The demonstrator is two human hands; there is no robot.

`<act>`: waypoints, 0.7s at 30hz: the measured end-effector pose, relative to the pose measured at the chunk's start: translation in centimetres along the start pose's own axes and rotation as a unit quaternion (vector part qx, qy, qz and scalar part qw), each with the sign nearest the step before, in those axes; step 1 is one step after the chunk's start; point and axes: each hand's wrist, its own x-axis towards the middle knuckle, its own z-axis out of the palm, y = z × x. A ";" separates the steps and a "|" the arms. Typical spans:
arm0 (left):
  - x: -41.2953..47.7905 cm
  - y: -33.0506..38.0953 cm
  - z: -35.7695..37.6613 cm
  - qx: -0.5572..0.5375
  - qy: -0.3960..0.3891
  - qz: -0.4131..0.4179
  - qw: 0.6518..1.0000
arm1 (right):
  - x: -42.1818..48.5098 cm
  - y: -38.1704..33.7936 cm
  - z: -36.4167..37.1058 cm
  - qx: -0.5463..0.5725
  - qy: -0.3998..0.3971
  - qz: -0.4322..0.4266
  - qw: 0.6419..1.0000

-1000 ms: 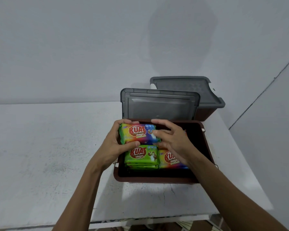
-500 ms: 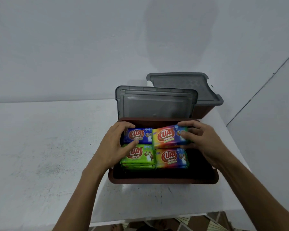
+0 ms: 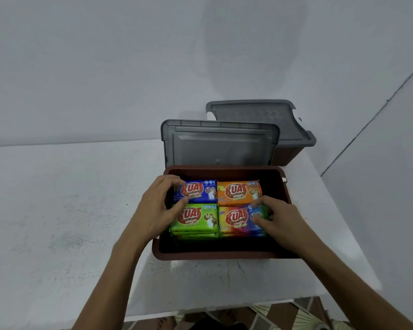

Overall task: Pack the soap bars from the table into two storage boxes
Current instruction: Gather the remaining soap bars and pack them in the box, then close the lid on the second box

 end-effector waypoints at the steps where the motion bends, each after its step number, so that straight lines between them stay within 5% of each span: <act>1: 0.0 -0.1 0.1 0.007 -0.003 0.002 1.000 | 0.0 -0.1 0.1 -0.021 0.006 0.001 1.000; 14: 0.0 -0.1 0.5 0.021 -0.009 -0.004 1.000 | 1.2 -2.1 -0.5 -0.178 -0.080 0.009 0.981; 21: 1.4 0.9 -0.4 -0.088 0.058 -0.101 0.989 | 3.6 -4.1 -5.2 -0.116 0.072 -0.055 0.989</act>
